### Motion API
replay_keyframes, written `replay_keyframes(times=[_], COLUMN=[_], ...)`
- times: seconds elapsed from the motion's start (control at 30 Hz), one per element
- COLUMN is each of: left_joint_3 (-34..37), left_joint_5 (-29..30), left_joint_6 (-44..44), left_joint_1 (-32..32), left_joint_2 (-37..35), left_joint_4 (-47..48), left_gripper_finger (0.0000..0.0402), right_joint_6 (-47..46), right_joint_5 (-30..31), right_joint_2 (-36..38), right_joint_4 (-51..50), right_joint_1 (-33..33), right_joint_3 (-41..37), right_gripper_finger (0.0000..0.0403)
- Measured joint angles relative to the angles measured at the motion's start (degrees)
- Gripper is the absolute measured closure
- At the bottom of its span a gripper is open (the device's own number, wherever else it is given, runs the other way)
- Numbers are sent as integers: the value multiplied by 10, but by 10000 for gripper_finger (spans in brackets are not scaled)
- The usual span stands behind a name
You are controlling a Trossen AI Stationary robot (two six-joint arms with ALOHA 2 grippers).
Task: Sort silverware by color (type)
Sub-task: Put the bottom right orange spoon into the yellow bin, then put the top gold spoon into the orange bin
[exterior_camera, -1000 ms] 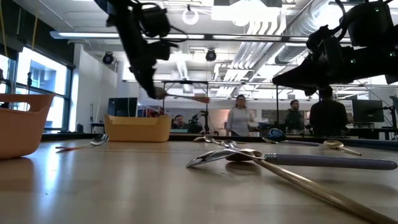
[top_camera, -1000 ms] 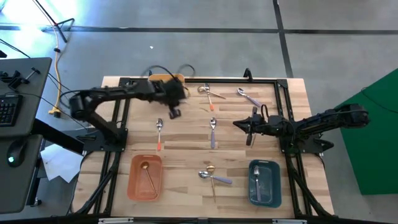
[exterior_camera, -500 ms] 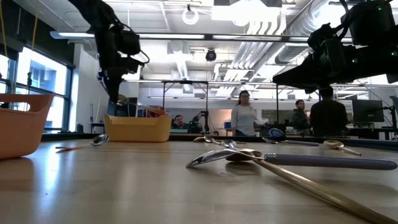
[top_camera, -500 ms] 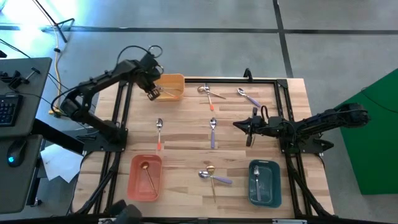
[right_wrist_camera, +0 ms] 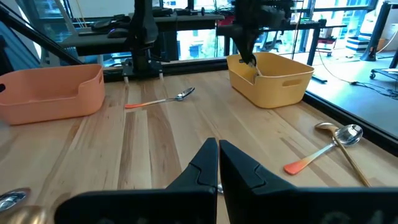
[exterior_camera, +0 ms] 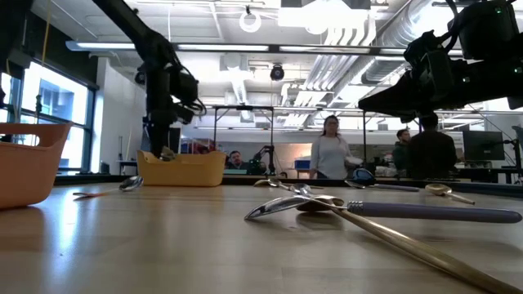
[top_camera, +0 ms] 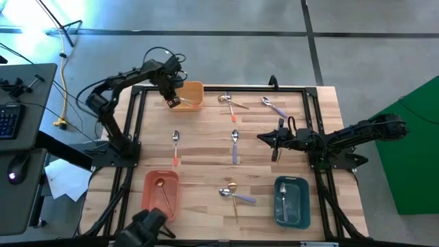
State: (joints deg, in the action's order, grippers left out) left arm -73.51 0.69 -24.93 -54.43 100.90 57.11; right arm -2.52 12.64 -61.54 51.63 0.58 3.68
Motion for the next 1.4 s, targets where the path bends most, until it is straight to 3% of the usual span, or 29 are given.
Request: replay_keyframes(times=[0.17,0.37,0.67,0.8,0.93,1.17,1.4], left_joint_3=[-26,-26,-24,5,59,175,308], left_joint_5=[13,33,37,24,11,10,-69], left_joint_6=[-2,7,28,48,64,109,157], left_joint_1=[0,1,8,19,41,94,157], left_joint_2=[55,71,26,-25,-79,-167,-228], left_joint_4=[33,30,-12,-86,-184,-368,-616], left_gripper_finger=[397,389,301,275,273,296,331], right_joint_6=[0,-5,-6,-15,-17,-42,-101], right_joint_5=[0,0,0,9,45,86,137], right_joint_2=[0,0,0,0,0,0,0], right_joint_4=[0,0,0,0,1,-11,-209], right_joint_1=[0,0,0,2,10,21,21], right_joint_3=[0,0,0,0,0,23,112], right_gripper_finger=[403,403,403,403,394,324,256])
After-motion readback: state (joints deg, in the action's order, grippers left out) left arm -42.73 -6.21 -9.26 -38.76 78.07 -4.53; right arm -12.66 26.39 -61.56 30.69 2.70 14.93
